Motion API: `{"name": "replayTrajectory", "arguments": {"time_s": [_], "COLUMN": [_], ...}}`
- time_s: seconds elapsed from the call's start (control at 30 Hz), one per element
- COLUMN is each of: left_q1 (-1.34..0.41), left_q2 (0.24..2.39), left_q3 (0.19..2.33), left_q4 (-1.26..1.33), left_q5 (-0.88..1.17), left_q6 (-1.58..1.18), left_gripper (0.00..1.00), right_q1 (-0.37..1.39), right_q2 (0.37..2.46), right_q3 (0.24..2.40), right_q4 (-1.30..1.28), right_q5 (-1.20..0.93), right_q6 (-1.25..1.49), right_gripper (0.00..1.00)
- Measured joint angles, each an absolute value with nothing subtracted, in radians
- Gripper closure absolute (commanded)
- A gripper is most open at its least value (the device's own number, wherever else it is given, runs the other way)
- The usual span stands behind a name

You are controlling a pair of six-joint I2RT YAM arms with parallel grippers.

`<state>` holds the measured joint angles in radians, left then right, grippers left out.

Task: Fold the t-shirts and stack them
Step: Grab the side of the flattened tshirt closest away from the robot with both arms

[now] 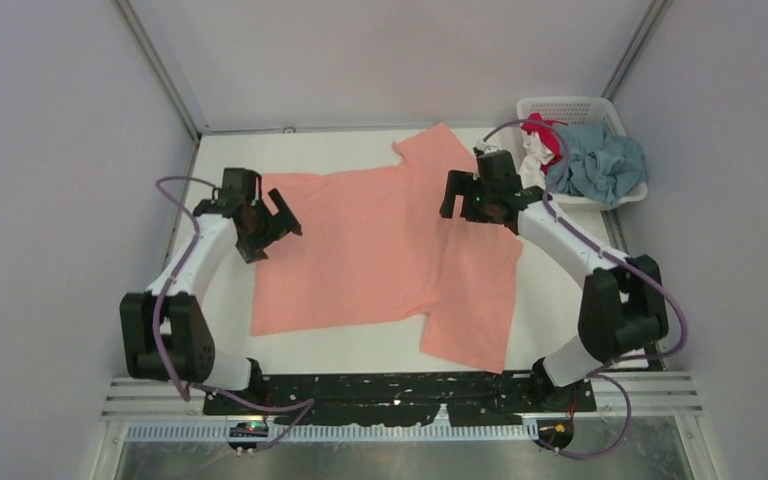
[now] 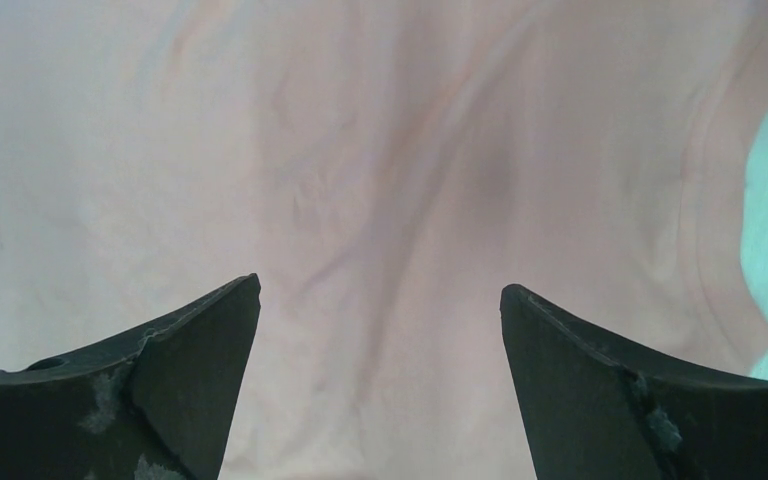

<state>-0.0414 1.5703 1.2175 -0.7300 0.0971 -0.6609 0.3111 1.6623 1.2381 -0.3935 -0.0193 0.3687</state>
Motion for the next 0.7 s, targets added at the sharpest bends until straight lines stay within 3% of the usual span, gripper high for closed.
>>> {"name": "replayTrajectory", "arguments": {"time_s": [0.17, 0.27, 0.47, 0.6, 0.7], "left_q1": [-0.046, -0.045, -0.045, -0.045, -0.045], "left_q2": [1.261, 1.177, 0.994, 0.973, 0.986], "left_q3": [0.838, 0.69, 0.521, 0.475, 0.474], "left_q4": [-0.747, -0.797, -0.823, -0.799, -0.777], "left_q5": [-0.02, -0.103, -0.182, -0.208, -0.218], "left_q6": [-0.766, -0.831, -0.968, -1.045, -1.084], "left_gripper": [0.0, 0.0, 0.1, 0.24, 0.44], "right_q1": [0.329, 0.323, 0.321, 0.321, 0.321], "right_q2": [1.426, 1.414, 1.414, 1.414, 1.414], "right_q3": [0.994, 0.916, 0.881, 0.881, 0.881], "right_q4": [-0.364, -0.367, -0.379, -0.37, -0.367], "right_q5": [-0.01, -0.003, -0.007, -0.022, -0.028], "right_q6": [0.372, 0.372, 0.368, 0.366, 0.362], "right_gripper": [0.05, 0.05, 0.05, 0.05, 0.05]}}
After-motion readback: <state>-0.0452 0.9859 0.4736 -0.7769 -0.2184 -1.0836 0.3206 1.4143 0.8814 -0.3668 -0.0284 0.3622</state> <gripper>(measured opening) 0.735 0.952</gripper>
